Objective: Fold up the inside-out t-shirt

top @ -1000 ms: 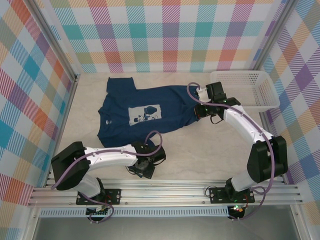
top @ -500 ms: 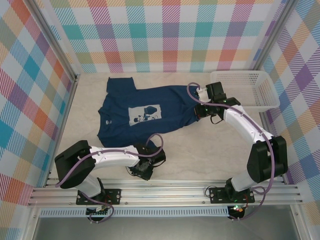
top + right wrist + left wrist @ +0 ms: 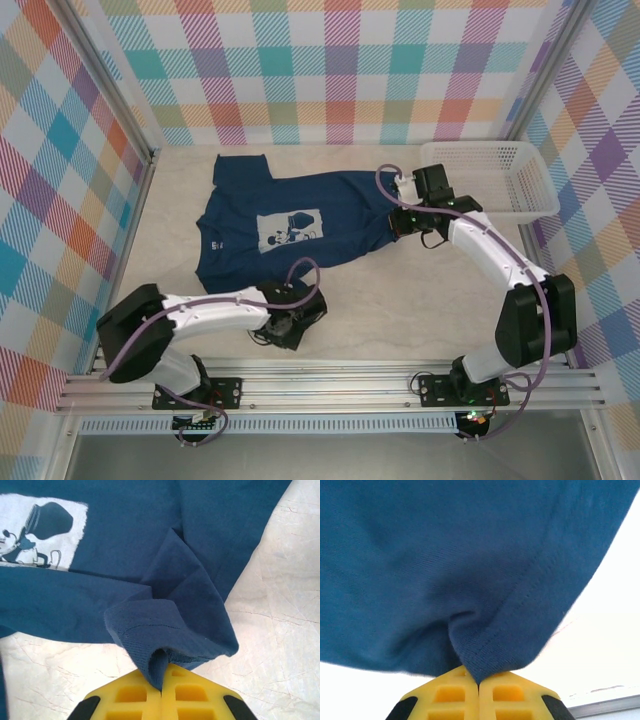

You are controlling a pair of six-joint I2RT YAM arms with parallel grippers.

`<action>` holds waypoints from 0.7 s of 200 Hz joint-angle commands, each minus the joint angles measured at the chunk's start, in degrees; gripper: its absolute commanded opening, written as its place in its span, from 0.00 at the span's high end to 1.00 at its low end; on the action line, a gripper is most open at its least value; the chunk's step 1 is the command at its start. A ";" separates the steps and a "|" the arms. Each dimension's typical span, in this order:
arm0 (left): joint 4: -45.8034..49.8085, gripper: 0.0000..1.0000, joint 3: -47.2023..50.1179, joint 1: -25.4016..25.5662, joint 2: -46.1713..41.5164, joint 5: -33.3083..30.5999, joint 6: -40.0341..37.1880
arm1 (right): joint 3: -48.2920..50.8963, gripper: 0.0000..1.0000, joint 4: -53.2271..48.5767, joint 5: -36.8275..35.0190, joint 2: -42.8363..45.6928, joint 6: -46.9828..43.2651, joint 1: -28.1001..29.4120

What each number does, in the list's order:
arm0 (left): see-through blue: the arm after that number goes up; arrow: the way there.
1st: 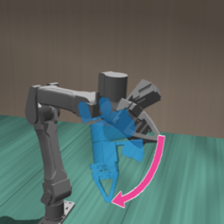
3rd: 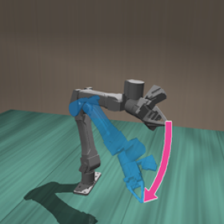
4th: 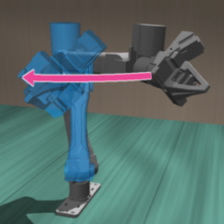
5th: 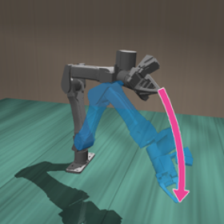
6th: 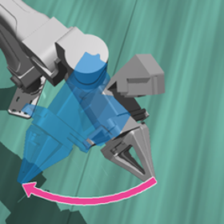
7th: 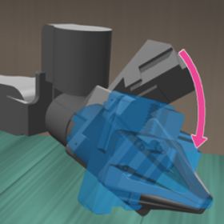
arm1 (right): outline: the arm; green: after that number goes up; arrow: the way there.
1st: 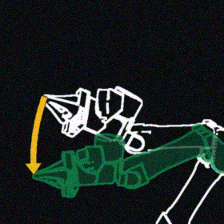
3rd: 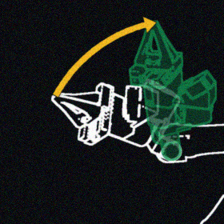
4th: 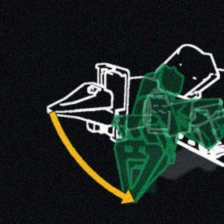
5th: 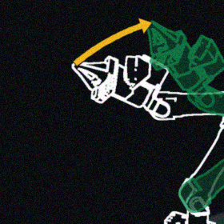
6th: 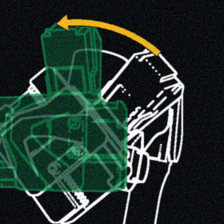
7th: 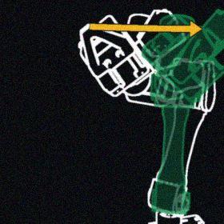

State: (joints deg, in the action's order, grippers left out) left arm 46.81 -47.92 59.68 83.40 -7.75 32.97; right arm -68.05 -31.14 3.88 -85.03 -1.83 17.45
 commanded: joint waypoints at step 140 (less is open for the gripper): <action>-5.36 1.00 -62.85 -30.32 -21.41 -41.52 -31.10 | -33.72 1.00 -10.81 -3.79 12.82 -5.50 -8.49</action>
State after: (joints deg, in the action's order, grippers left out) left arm 42.44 -102.39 30.68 57.32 -44.73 9.47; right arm -98.04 -37.93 2.33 -71.37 -3.95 9.72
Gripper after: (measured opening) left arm 0.050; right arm 0.047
